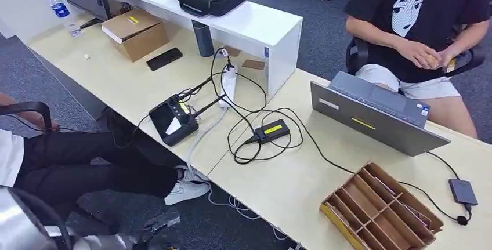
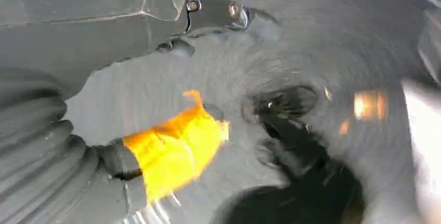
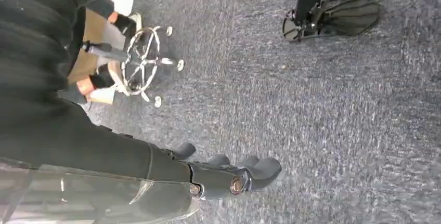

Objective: Pass the card to the sensor for recognition and then transmit it.

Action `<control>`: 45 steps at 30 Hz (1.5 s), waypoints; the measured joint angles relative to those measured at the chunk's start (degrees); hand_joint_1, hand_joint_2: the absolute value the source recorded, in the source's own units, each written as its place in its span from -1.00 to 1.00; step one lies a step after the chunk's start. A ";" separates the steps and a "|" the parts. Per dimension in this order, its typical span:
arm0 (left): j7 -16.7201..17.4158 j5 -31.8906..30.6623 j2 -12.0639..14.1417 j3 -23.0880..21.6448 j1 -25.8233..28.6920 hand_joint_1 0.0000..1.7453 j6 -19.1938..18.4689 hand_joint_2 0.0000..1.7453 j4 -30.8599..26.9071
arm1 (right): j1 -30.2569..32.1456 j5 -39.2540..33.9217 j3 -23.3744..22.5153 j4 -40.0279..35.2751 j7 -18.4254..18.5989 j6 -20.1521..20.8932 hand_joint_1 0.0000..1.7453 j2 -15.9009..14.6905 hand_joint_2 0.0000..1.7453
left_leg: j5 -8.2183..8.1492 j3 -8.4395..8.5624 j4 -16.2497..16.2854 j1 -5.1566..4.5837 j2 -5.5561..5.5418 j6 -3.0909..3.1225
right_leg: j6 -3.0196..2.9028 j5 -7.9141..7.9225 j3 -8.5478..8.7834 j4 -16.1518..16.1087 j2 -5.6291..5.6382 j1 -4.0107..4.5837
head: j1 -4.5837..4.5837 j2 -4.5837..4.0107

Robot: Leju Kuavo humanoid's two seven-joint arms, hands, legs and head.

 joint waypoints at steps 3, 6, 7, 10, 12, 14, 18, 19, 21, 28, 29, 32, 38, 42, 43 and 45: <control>0.18 23.10 -0.20 0.01 3.94 -1.00 16.92 1.00 -11.08 | 0.67 -0.17 0.00 0.09 -0.30 -0.57 -1.00 -0.15 1.00 | 0.01 -0.12 0.04 -0.02 -0.39 0.08 | 0.13 -0.09 0.01 -0.01 -0.34 -0.01 | -0.05 0.00; -1.77 32.14 -0.04 -1.59 4.46 -1.00 18.74 1.00 -16.57 | 0.53 -0.17 0.00 0.09 -0.30 -0.74 -1.00 -0.15 1.00 | 0.03 -0.12 0.03 0.00 -0.65 0.09 | 0.12 -0.16 0.17 -0.01 -0.60 0.00 | -0.06 0.00; -1.79 32.22 -0.04 -2.01 4.45 -1.00 18.76 1.00 -17.63 | 0.53 -0.17 0.00 0.09 -0.30 -0.83 -1.00 -0.15 1.00 | 0.03 -0.12 0.03 0.01 -0.66 0.09 | 0.11 -0.16 0.21 -0.01 -0.61 0.01 | -0.04 0.00; -0.49 32.29 -0.37 -2.37 4.45 -1.00 18.56 1.00 -20.10 | 0.59 -0.33 0.00 0.09 -0.30 -0.94 -1.00 -0.15 1.00 | 0.02 -0.04 0.02 0.01 -0.60 0.09 | 0.09 -0.16 0.27 0.00 -0.57 0.03 | -0.07 0.00; 0.55 32.29 -0.72 -2.35 4.25 -1.00 18.57 1.00 -20.27 | 0.63 -0.33 0.00 0.09 -0.30 -1.16 -1.00 -0.15 1.00 | 0.02 0.01 0.03 0.02 -0.60 0.08 | 0.09 -0.16 0.26 0.00 -0.57 0.03 | -0.04 0.00; 1.16 32.29 -1.09 -2.40 3.56 -1.00 18.74 1.00 -20.21 | 0.62 -0.35 0.00 0.11 -0.30 -1.35 -1.00 -0.15 1.00 | 0.05 0.00 0.03 0.03 -0.67 0.06 | 0.09 -0.16 0.27 0.00 -0.62 0.05 | -0.07 0.00; 2.60 32.29 -1.83 -2.99 1.40 -1.00 16.47 1.00 -18.09 | 0.63 -0.37 0.00 0.11 -0.30 -1.49 -1.00 -0.15 1.00 | 0.06 -0.02 0.02 0.04 -0.70 0.03 | 0.09 -0.16 0.33 0.02 -0.63 0.05 | -0.05 0.00; 3.00 32.29 -2.16 -3.01 1.11 -1.00 15.61 1.00 -17.44 | 0.63 -0.37 0.00 0.11 -0.30 -1.55 -1.00 -0.15 1.00 | 0.06 -0.01 0.02 0.04 -0.69 0.03 | 0.09 -0.16 0.33 0.01 -0.61 0.06 | -0.07 0.00; 3.12 32.29 -2.65 -2.99 0.94 -1.00 14.76 1.00 -16.73 | 0.62 -0.35 0.00 0.11 -0.30 -1.62 -1.00 -0.15 1.00 | 0.06 -0.01 0.02 0.04 -0.68 0.03 | 0.08 -0.16 0.33 0.01 -0.60 0.06 | -0.04 0.00; -12.47 -0.61 5.69 -17.77 -6.33 -1.00 19.56 1.00 -16.49 | -0.48 0.92 0.02 0.02 0.55 1.18 -1.00 -0.15 1.00 | 0.32 -0.09 0.02 0.08 -1.14 -0.08 | 0.02 -0.19 0.09 0.03 -1.03 0.09 | -0.02 0.00; -14.63 -15.46 7.32 -22.76 -10.45 -1.00 18.33 1.00 -12.54 | -0.92 1.05 0.04 -0.02 0.49 1.79 -1.00 -0.15 1.00 | 0.37 -0.09 0.00 0.08 -1.21 -0.14 | -0.03 -0.16 0.12 0.08 -1.11 0.09 | -0.07 0.00; -17.81 -71.75 9.03 -30.05 -20.66 -1.00 13.51 1.00 -2.73 | -1.53 1.05 0.11 -0.11 -0.52 2.84 -1.00 -0.20 1.00 | 0.49 -0.16 -0.07 0.09 -1.41 -0.28 | -0.15 -0.09 0.36 0.24 -1.34 0.09 | -0.07 0.00; -13.77 -148.73 9.73 -33.81 -26.26 -1.00 9.43 1.00 4.08 | -1.29 1.07 0.17 -0.11 -0.89 3.02 -1.00 -0.50 1.00 | 0.46 0.04 0.00 0.09 -0.60 -0.29 | -0.35 0.05 0.12 0.21 -0.59 0.13 | -0.15 0.00; -13.55 -144.54 9.70 -34.70 -27.74 -1.00 9.36 1.00 4.89 | -1.34 1.07 0.26 -0.11 -0.92 3.08 -1.00 -0.52 1.00 | 0.44 0.01 -0.01 0.13 -0.66 -0.27 | -0.30 0.02 0.16 0.20 -0.60 0.13 | -0.11 0.00; -13.55 -139.62 9.71 -34.90 -27.82 -1.00 9.32 1.00 4.99 | -1.32 1.07 0.26 -0.11 -0.92 3.08 -1.00 -0.61 1.00 | 0.43 0.00 -0.01 0.13 -0.62 -0.27 | -0.31 0.02 0.15 0.20 -0.59 0.13 | -0.13 0.00; -13.55 -121.89 9.79 -35.01 -27.83 -1.00 8.06 1.00 5.63 | -1.24 1.07 0.26 -0.11 -0.92 3.10 -1.00 -0.63 1.00 | 0.41 -0.01 -0.01 0.12 -0.58 -0.24 | -0.31 0.02 0.12 0.19 -0.57 0.12 | -0.13 0.00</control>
